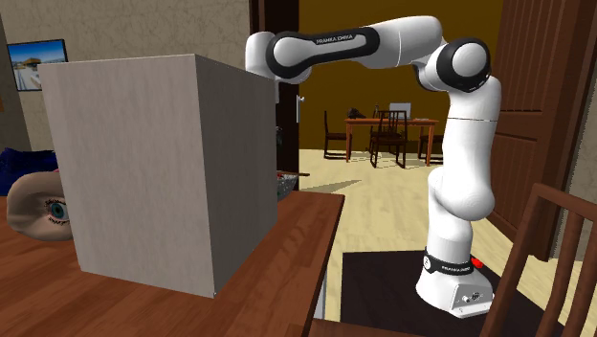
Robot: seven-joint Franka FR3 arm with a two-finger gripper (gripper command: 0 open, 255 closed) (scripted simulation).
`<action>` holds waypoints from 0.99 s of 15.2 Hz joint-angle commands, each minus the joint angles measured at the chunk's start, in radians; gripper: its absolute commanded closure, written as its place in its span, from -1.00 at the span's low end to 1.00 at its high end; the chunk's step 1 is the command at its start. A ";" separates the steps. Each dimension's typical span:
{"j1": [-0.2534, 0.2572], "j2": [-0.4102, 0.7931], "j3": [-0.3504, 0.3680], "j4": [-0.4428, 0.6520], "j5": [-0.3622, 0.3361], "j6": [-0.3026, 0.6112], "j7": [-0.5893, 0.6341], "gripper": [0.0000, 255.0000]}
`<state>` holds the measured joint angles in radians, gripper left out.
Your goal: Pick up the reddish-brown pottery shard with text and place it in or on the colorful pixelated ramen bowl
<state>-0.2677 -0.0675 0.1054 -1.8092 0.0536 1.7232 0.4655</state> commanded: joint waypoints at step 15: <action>-0.002 0.019 -0.002 0.142 -0.003 -0.126 0.004 -1.00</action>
